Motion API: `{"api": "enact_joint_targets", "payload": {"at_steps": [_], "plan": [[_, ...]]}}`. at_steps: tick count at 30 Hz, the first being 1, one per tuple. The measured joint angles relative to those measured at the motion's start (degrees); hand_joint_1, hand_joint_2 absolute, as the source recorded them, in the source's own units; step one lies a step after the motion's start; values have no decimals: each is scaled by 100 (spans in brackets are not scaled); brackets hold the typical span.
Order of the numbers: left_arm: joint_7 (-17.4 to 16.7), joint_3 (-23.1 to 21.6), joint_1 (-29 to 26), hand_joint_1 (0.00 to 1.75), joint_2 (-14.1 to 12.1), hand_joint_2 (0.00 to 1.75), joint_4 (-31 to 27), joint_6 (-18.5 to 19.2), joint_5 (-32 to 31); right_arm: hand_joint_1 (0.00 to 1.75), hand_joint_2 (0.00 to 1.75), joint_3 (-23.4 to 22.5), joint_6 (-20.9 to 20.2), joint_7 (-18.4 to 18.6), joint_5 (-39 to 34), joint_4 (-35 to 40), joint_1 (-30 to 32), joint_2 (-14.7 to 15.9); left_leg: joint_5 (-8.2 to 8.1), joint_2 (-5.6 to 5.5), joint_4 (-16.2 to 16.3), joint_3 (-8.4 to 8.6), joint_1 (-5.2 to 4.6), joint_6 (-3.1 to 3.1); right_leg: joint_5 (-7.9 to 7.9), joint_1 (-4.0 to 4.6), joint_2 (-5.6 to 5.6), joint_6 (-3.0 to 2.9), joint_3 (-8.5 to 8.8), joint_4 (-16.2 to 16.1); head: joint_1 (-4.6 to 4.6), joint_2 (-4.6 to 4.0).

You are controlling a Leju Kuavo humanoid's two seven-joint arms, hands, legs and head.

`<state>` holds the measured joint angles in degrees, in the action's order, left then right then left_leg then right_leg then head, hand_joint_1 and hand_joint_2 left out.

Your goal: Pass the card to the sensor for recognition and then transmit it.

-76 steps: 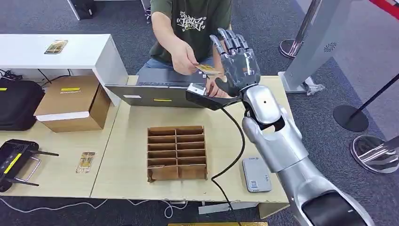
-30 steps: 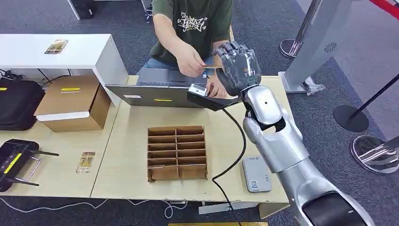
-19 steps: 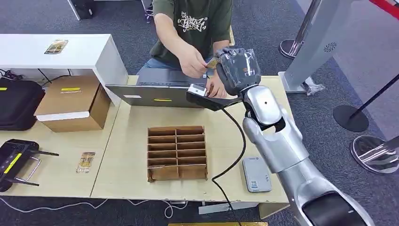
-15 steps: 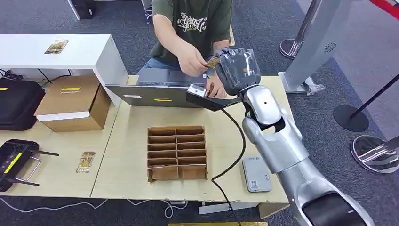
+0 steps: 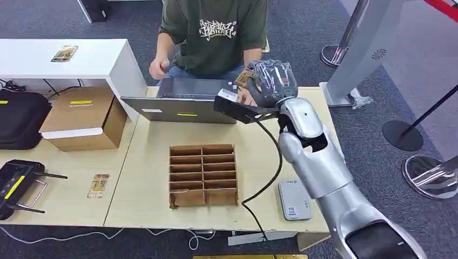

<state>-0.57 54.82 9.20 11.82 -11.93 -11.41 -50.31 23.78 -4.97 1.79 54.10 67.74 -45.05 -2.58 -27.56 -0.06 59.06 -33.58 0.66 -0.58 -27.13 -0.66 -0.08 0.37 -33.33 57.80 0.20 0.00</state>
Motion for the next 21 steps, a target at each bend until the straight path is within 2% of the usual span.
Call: {"api": "enact_joint_targets", "payload": {"at_steps": [3,9,15,21], "plan": [[-7,0,-4,0,-2,0,0,-2,11,175,175,-220,-227,54,-900,166,65,-61,0,0,0,0,0,0,0,0,0,0,0,0,2,0],[-4,0,-14,0,-18,0,0,-9,79,175,175,-535,-277,175,-1800,380,128,-70,0,1,0,0,-1,0,0,-1,1,0,0,0,2,0],[15,0,-62,0,-33,0,0,-9,118,175,175,-727,-257,216,-2081,520,189,-13,0,1,0,1,-1,0,0,-1,1,0,0,-1,2,0],[17,0,-123,0,-55,0,0,-9,162,175,175,-872,-214,234,-2187,667,324,212,-1,0,0,1,-1,0,0,-1,0,0,0,-2,2,0]]}}
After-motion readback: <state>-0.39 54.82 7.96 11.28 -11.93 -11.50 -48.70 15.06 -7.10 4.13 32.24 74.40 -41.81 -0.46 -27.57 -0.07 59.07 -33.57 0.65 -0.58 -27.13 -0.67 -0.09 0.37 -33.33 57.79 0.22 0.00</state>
